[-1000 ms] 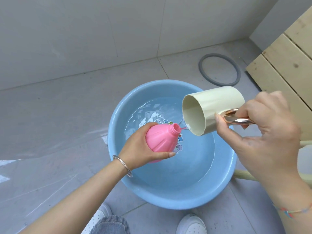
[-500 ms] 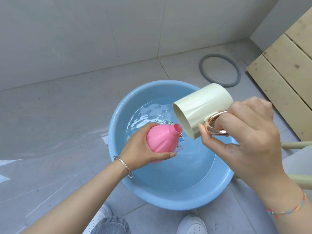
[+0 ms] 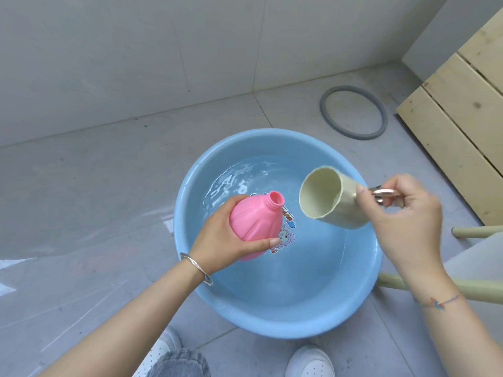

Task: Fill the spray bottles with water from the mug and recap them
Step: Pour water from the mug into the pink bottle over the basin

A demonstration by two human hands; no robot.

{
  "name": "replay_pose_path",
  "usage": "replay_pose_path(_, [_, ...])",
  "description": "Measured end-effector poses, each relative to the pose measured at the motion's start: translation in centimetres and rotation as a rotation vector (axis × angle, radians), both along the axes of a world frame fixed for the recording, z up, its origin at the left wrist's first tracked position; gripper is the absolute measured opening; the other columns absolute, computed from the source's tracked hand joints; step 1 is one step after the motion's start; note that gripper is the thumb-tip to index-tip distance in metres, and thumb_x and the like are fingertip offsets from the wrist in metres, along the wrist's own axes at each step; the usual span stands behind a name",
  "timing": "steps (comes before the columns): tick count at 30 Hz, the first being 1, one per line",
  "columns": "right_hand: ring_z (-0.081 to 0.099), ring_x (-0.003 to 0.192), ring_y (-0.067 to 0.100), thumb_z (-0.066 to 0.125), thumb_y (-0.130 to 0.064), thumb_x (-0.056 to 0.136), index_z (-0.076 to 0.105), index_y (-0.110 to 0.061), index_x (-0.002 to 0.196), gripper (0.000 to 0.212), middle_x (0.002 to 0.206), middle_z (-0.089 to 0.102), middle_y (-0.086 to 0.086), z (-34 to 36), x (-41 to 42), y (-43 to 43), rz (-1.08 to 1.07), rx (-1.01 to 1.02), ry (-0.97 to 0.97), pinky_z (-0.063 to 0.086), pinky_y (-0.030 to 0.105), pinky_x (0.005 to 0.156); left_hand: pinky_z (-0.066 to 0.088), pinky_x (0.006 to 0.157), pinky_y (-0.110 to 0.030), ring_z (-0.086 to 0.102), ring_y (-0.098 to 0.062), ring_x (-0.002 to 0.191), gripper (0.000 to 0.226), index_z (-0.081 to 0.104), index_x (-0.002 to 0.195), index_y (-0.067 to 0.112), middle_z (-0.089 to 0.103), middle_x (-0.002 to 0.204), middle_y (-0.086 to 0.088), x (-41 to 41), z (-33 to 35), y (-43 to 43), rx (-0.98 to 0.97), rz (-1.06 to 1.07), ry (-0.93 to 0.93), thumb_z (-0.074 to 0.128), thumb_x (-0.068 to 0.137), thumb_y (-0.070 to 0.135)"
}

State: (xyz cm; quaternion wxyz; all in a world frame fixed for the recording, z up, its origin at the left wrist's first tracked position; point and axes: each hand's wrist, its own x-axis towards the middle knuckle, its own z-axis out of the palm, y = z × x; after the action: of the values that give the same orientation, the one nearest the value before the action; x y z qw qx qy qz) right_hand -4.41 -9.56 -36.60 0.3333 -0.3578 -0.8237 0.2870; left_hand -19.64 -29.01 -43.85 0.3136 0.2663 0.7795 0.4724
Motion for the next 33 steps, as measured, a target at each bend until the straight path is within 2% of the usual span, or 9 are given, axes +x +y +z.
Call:
replay_pose_path(4, [0.039, 0.064, 0.022, 0.067, -0.021, 0.074, 0.038, -0.014, 0.059, 0.033, 0.059, 0.039, -0.006, -4.3, 0.7, -0.1, 0.087, 0.022, -0.202, 0.023, 0.028, 0.059, 0.046, 0.075, -0.007, 0.059, 0.008, 0.093, 0.079, 0.053, 0.114, 0.041, 0.062, 0.104, 0.024, -0.1, 0.0, 0.0, 0.012, 0.021, -0.017, 0.087, 0.045, 0.058])
replay_pose_path(8, [0.040, 0.065, 0.024, 0.075, -0.007, 0.075, 0.037, -0.020, 0.059, 0.043, 0.059, 0.037, -0.007, -7.1, 1.5, -0.1, 0.145, 0.031, -0.319, 0.021, 0.029, 0.060, 0.047, 0.078, -0.013, 0.059, 0.008, 0.094, 0.083, 0.053, 0.114, 0.042, 0.062, 0.105, 0.024, -0.1, -0.2, 0.0, 0.007, 0.028, -0.012, 0.086, 0.042, 0.065])
replay_pose_path(14, [0.037, 0.065, 0.021, 0.076, -0.008, 0.074, 0.034, -0.022, 0.061, 0.047, 0.060, 0.034, -0.010, -8.7, 1.9, -0.4, 0.169, 0.024, -0.367, 0.028, 0.033, 0.062, 0.052, 0.086, -0.025, 0.061, 0.004, 0.097, 0.090, 0.052, 0.118, 0.042, 0.063, 0.108, 0.023, 0.0, -0.5, 0.1, -0.008, 0.046, -0.017, 0.081, 0.038, 0.071])
replay_pose_path(19, [0.036, 0.064, 0.021, 0.076, -0.009, 0.074, 0.033, -0.022, 0.061, 0.048, 0.059, 0.033, -0.011, -9.2, 2.0, -0.6, 0.177, 0.030, -0.383, 0.025, 0.032, 0.062, 0.052, 0.083, -0.024, 0.061, 0.003, 0.096, 0.088, 0.053, 0.116, 0.042, 0.063, 0.107, 0.023, 0.0, -0.4, 0.1, -0.004, 0.041, -0.024, 0.082, 0.038, 0.070])
replay_pose_path(22, [0.037, 0.064, 0.020, 0.076, -0.008, 0.075, 0.034, -0.021, 0.060, 0.046, 0.059, 0.035, -0.009, -9.1, 2.1, -0.7, 0.157, 0.007, -0.351, 0.024, 0.029, 0.062, 0.050, 0.083, -0.021, 0.060, 0.005, 0.096, 0.088, 0.053, 0.117, 0.042, 0.063, 0.108, 0.023, 0.0, -0.4, 0.1, 0.008, 0.037, -0.037, 0.082, 0.039, 0.069])
replay_pose_path(25, [0.040, 0.065, 0.017, 0.073, -0.008, 0.077, 0.037, -0.018, 0.058, 0.043, 0.060, 0.039, -0.004, -8.2, 2.5, -0.4, 0.077, -0.065, -0.265, 0.030, 0.021, 0.061, 0.052, 0.086, -0.026, 0.061, 0.002, 0.098, 0.089, 0.053, 0.118, 0.042, 0.063, 0.109, 0.022, 0.0, -0.4, 0.0, 0.002, 0.041, -0.031, 0.082, 0.038, 0.070])
replay_pose_path(27, [0.040, 0.063, 0.018, 0.073, -0.009, 0.079, 0.038, -0.012, 0.058, 0.041, 0.060, 0.040, -0.001, -7.5, 2.7, -0.1, 0.007, -0.143, -0.190, 0.030, 0.021, 0.059, 0.052, 0.086, -0.026, 0.061, 0.003, 0.098, 0.089, 0.052, 0.117, 0.043, 0.063, 0.109, 0.023, -0.1, -0.4, -0.1, 0.003, 0.042, -0.027, 0.082, 0.038, 0.070])
replay_pose_path(30, [0.038, 0.052, 0.007, 0.072, -0.011, 0.082, 0.039, -0.005, 0.061, 0.040, 0.053, 0.040, -0.007, -5.9, 3.0, 0.1, -0.080, -0.309, -0.046, 0.028, 0.015, 0.050, 0.052, 0.085, -0.026, 0.061, 0.003, 0.098, 0.087, 0.052, 0.116, 0.044, 0.063, 0.107, 0.024, -0.1, -0.2, -0.1, 0.004, 0.034, -0.021, 0.082, 0.039, 0.070])
replay_pose_path(33, [0.035, 0.046, 0.002, 0.071, -0.012, 0.084, 0.040, -0.008, 0.061, 0.039, 0.045, 0.041, -0.013, -4.0, 2.8, 0.0, -0.133, -0.423, 0.108, 0.027, 0.012, 0.046, 0.050, 0.083, -0.020, 0.060, 0.007, 0.096, 0.083, 0.052, 0.114, 0.046, 0.062, 0.105, 0.028, 0.0, -0.1, 0.0, 0.005, 0.030, -0.004, 0.082, 0.040, 0.070])
